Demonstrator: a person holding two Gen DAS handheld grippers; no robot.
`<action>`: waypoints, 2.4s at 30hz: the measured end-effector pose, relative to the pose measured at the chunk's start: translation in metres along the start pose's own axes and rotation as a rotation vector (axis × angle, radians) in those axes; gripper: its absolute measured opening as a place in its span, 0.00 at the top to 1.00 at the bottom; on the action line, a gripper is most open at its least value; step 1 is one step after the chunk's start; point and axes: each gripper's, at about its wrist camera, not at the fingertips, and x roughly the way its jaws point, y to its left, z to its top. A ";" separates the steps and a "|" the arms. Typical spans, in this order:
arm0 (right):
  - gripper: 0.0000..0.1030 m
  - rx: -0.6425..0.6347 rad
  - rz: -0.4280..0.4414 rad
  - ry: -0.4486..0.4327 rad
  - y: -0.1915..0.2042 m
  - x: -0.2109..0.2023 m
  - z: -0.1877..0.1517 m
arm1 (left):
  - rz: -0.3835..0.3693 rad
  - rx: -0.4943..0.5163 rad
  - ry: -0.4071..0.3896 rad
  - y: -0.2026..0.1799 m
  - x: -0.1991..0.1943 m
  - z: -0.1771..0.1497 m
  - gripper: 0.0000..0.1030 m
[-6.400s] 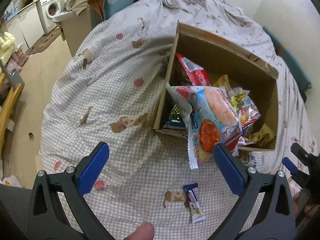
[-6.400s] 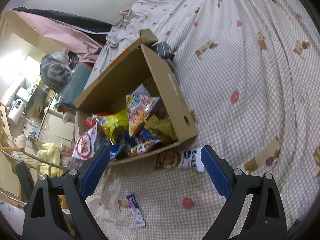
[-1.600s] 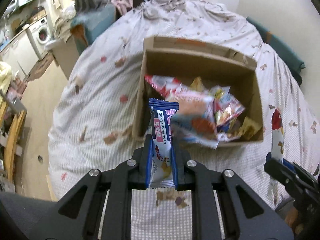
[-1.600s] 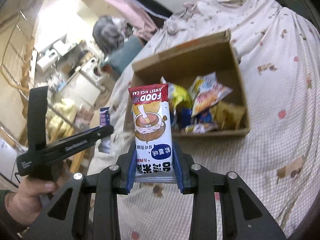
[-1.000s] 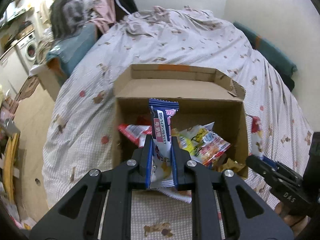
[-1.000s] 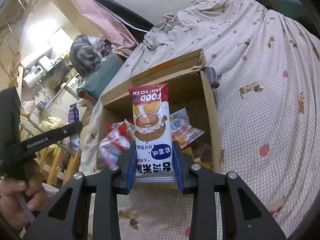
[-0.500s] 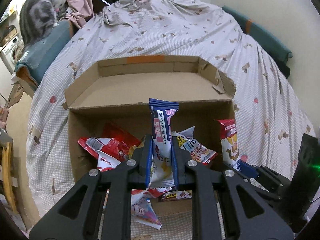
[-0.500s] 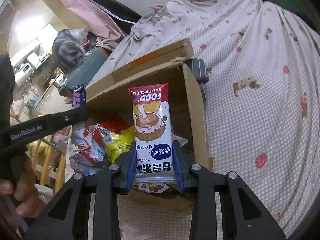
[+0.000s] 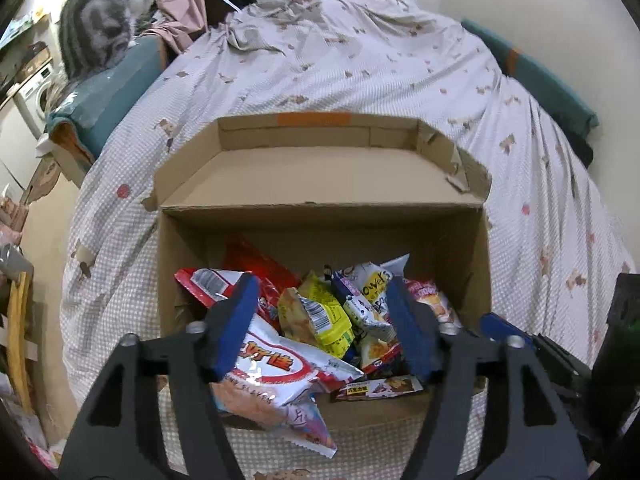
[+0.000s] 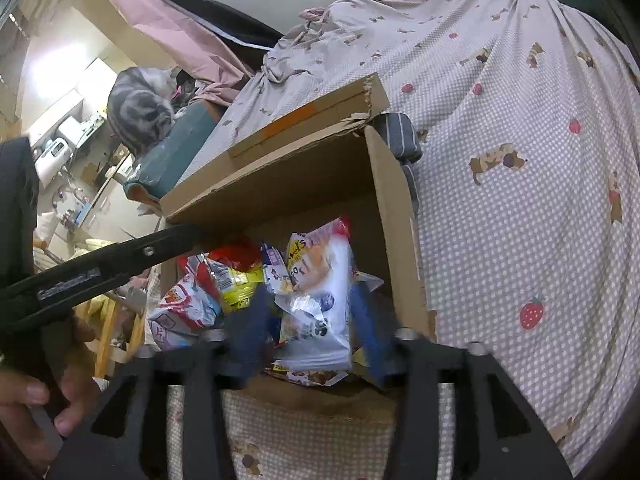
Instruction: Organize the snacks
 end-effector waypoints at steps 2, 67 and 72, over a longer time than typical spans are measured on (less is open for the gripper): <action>0.22 0.003 0.009 -0.022 0.001 -0.005 0.001 | 0.007 0.002 -0.008 0.002 -0.005 -0.001 0.37; 0.00 -0.365 -0.310 -0.198 0.099 -0.073 -0.133 | 0.111 -0.069 -0.214 0.075 -0.097 -0.183 0.00; 0.00 -0.338 -0.308 -0.200 0.095 -0.075 -0.131 | 0.112 -0.068 -0.215 0.074 -0.096 -0.183 0.00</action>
